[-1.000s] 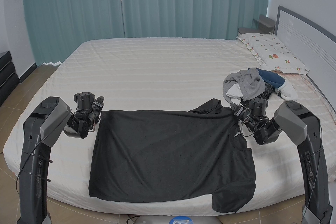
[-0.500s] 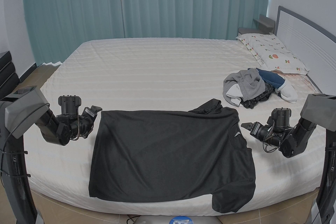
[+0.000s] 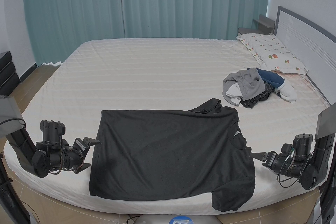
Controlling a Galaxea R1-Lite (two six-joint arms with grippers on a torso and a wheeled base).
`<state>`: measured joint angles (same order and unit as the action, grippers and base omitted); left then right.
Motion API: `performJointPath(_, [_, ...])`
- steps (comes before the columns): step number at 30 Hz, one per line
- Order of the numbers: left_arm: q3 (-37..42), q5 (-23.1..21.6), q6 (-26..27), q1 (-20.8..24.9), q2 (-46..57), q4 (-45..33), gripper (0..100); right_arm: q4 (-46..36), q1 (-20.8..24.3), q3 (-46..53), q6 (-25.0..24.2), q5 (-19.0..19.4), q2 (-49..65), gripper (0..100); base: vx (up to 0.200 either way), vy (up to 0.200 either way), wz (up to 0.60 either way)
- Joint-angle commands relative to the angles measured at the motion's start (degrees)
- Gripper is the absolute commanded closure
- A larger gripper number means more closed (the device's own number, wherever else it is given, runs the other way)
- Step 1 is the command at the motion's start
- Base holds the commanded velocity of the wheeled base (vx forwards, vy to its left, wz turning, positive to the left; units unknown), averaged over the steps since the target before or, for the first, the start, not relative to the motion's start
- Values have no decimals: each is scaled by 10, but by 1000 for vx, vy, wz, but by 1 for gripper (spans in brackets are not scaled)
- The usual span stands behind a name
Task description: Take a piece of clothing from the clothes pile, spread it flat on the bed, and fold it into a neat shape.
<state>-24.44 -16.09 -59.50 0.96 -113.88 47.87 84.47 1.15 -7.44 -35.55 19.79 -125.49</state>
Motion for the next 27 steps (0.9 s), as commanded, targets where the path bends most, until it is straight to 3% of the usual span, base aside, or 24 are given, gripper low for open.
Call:
performJointPath(1, [84, -19, 5, 4, 22, 60, 0, 51, 3, 74, -3, 28, -78, 0, -200, 0, 0])
performJointPath(8, [110, -16, 22, 5, -16, 115, 0, 51, 2, 74, -16, 35, -81, 0, -200, 0, 0])
performJointPath(16, [125, 11, 105, 27, -72, 159, 0, 51, 3, 66, -17, 35, -79, 0, 0, 0, 0])
performJointPath(19, [115, 58, 111, 51, -111, 184, 0, 51, 3, 52, -17, 33, -82, 0, 0, 0, 0])
performJointPath(27, [109, 130, 120, 83, -184, 267, 0, 51, 4, 41, -17, 32, -84, 0, 0, 0, 0])
